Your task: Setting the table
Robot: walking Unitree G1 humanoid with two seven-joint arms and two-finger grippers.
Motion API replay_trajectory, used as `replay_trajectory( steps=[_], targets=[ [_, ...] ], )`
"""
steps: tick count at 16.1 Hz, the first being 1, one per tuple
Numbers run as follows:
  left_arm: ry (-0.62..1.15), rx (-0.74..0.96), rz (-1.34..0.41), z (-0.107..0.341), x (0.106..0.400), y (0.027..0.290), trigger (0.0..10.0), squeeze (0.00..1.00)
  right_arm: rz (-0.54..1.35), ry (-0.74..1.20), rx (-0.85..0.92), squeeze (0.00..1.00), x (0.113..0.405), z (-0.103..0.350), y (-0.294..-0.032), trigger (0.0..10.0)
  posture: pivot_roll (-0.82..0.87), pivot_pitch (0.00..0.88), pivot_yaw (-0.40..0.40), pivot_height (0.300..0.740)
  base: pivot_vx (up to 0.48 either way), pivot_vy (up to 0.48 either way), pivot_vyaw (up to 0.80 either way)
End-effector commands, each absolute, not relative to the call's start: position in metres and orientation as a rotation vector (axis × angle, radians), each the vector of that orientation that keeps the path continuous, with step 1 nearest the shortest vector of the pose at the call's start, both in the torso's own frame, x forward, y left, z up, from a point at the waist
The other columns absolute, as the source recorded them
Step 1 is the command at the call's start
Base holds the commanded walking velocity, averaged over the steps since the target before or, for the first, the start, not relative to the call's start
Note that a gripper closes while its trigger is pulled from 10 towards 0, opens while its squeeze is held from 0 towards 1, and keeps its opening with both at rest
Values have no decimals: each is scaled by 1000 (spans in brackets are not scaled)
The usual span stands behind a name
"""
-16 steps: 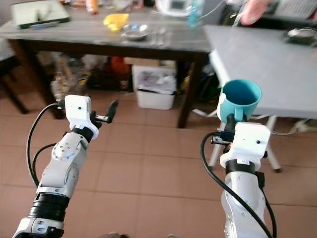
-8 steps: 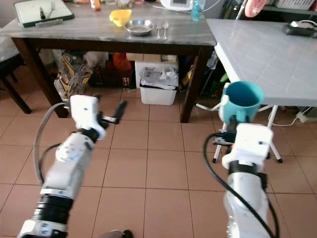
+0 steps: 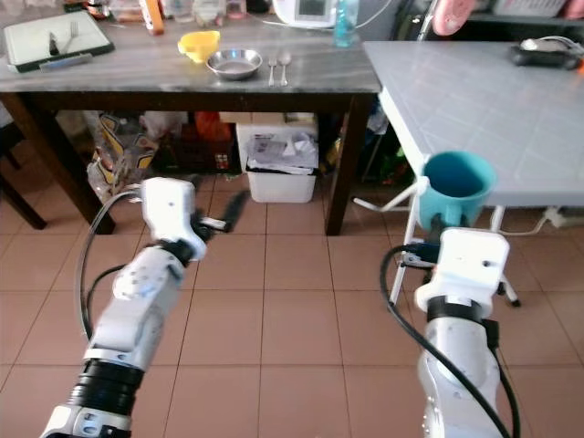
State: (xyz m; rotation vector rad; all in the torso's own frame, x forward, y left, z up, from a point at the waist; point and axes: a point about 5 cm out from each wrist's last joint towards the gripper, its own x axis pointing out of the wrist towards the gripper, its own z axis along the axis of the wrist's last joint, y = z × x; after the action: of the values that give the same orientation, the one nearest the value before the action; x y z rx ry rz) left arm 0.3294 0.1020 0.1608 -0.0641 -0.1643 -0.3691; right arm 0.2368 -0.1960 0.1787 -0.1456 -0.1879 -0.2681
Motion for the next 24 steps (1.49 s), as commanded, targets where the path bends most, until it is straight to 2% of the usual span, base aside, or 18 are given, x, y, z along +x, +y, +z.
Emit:
replay_trajectory(
  steps=[1,24],
  targets=[
    [-178,-51,-358,164,331,109,10000,0,-255,-227,-144,0,237,186,-191,10000,82,122,-49,740,405,0,0],
    [-170,-51,-401,164,330,99,10000,0,-258,-233,-169,0,237,186,-189,10000,72,118,-38,740,405,0,0]
  ],
)
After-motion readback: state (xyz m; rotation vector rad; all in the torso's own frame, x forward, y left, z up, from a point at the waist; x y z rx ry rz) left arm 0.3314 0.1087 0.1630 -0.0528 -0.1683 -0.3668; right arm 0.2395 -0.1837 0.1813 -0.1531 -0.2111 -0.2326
